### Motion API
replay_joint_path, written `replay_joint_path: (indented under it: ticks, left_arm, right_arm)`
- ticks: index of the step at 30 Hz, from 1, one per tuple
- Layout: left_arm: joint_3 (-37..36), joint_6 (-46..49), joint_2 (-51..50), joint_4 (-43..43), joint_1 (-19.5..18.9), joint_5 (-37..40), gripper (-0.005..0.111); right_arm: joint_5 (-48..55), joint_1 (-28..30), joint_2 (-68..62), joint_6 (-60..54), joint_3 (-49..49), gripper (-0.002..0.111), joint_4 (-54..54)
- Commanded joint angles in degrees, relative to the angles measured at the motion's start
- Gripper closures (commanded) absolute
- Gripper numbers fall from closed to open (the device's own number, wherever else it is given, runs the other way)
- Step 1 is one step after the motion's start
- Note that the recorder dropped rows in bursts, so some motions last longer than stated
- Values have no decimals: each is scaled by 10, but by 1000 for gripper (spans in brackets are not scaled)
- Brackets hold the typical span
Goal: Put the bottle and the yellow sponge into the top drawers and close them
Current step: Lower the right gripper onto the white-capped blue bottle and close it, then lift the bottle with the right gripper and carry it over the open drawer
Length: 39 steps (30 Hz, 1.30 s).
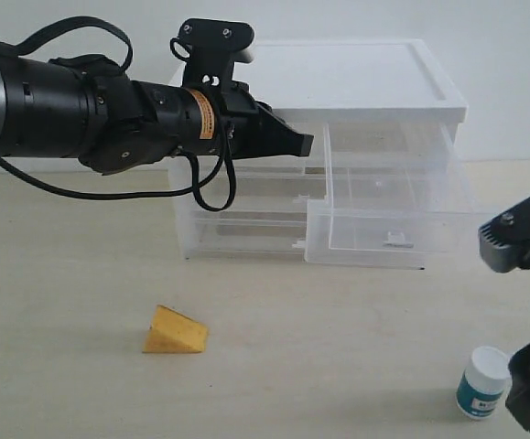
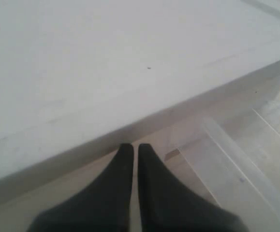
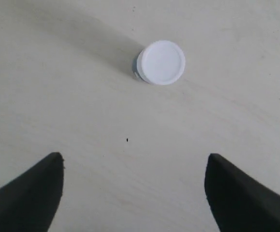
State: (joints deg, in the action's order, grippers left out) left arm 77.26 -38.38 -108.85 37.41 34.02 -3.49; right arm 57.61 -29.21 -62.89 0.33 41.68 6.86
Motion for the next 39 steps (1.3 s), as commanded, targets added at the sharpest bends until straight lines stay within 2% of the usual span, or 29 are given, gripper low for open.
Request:
replay_joint_path:
  ticks: [1,19,26,30,39]
  left_arm:
    - [10,-6,-2,-4,-8,4,103]
    - [10,-6,-2,-1,-8,7,103]
    - [10,-6,-2,-1,-8,7,103]
    - [10,-6,-2,-1,-8,7,103]
    - [10,-6,-2,-1,-8,5,103]
  right_arm:
    - [-39,0,-49,-11,5,31,-10]
    - [-134,0,-205,45,5,32,1]
    - [-150,0,-220,96,5,47,47]
    - [-154,0,-236,146,5,46,110]
    - [-211,0,-257,155,5,46,111]
